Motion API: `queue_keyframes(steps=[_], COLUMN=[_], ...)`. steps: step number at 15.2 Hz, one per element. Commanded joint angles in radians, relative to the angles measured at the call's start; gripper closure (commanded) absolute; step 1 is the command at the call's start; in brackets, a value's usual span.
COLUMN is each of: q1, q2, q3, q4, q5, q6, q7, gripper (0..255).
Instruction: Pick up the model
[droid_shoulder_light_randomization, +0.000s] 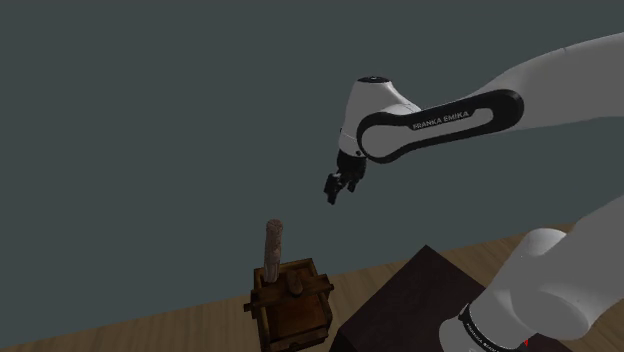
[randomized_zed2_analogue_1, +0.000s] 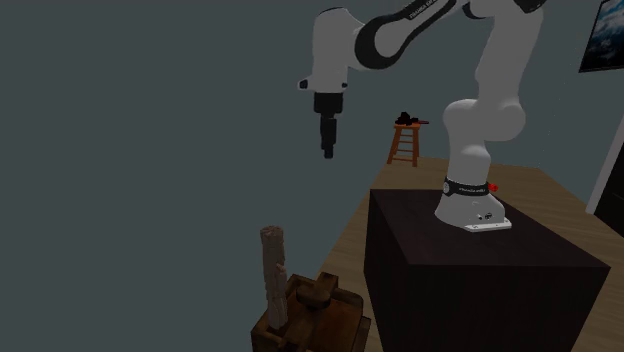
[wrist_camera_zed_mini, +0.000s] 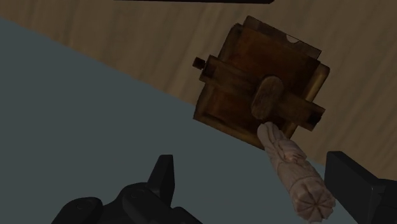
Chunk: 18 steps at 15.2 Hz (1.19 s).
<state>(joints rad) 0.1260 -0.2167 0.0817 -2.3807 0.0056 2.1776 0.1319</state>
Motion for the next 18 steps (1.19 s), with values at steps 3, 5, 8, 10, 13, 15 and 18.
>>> queue_keyframes(steps=[3,5,8,10,13,15,18], q1=[0.016,0.025,0.04,0.052,0.072,0.088,0.104], q2=[0.144,0.22,0.335,0.411,0.526,0.602,0.695], q3=[0.027,0.037,0.05,0.055,0.06,0.06,0.064], q4=[0.062,0.104,0.176,0.23,0.32,0.386,0.473], q5=[-0.007,-0.015,-0.032,-0.045,-0.064,-0.077,-0.092], q6=[0.078,0.109,0.147,0.166,0.186,0.193,0.195], q7=[0.038,0.058,0.088,0.108,0.136,0.152,0.171], gripper=[0,0,0,0,0,0,0])
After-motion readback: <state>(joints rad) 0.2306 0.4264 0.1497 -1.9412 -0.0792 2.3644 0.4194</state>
